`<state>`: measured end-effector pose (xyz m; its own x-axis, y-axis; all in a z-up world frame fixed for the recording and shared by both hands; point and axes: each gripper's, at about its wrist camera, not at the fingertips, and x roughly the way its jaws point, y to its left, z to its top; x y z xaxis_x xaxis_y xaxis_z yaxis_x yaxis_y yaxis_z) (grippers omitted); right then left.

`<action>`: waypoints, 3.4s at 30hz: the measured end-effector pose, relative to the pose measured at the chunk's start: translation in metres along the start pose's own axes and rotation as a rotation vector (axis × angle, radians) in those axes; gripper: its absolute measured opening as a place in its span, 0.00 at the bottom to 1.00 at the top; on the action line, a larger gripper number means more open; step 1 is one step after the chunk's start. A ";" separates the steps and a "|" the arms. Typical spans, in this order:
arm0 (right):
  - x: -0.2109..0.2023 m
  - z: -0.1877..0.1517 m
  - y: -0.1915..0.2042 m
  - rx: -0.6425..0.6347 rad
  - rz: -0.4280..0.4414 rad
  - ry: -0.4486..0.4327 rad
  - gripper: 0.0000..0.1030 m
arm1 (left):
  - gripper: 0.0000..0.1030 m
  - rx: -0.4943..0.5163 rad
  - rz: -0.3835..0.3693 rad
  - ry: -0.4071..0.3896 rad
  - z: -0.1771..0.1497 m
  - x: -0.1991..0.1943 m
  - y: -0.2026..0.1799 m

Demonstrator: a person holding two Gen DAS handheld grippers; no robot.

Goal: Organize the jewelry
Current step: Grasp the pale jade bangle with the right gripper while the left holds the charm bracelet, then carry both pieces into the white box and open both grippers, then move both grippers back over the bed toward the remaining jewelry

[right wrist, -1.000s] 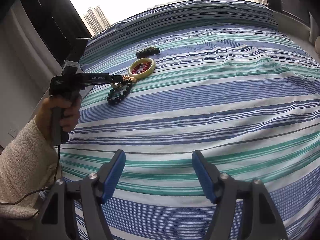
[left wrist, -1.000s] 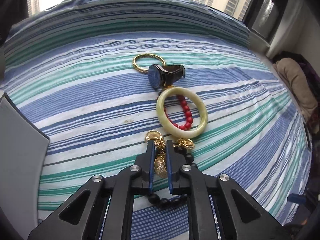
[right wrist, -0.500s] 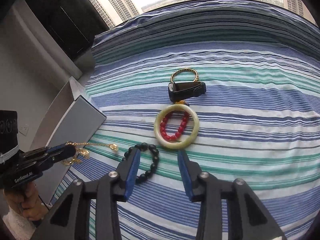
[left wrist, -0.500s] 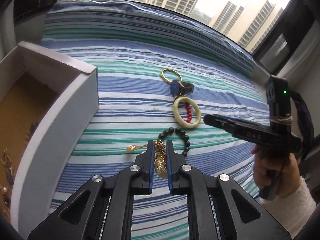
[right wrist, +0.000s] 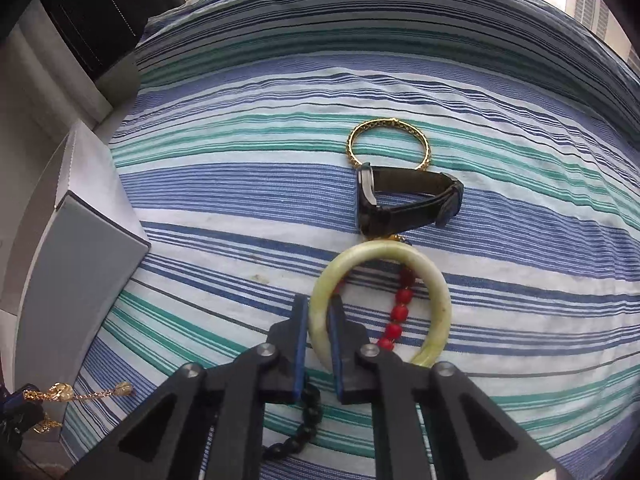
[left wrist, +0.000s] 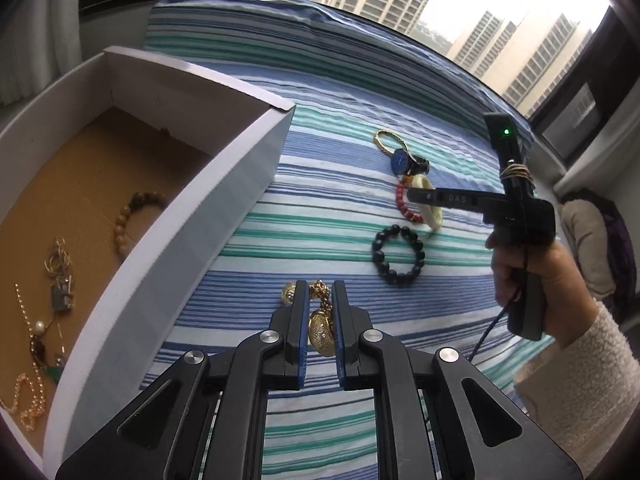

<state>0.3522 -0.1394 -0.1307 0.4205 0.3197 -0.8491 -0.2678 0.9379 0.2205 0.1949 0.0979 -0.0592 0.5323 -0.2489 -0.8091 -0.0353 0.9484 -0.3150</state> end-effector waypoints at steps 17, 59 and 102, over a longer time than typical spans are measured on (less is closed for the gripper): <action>-0.140 -0.037 0.034 -0.029 0.367 -0.149 0.10 | 0.09 -0.069 -0.113 -0.068 0.009 -0.109 0.009; -0.014 0.032 0.364 -0.488 0.256 -0.097 0.39 | 0.59 -0.345 0.442 -0.147 0.041 -0.087 0.265; -0.206 -0.268 0.049 -0.107 -0.088 -0.460 0.73 | 0.94 0.159 0.089 -0.094 -0.144 -0.057 -0.091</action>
<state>0.0205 -0.1956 -0.0737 0.7791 0.2883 -0.5567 -0.2910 0.9528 0.0861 0.0461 -0.0021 -0.0558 0.6103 -0.1506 -0.7777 0.0444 0.9867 -0.1562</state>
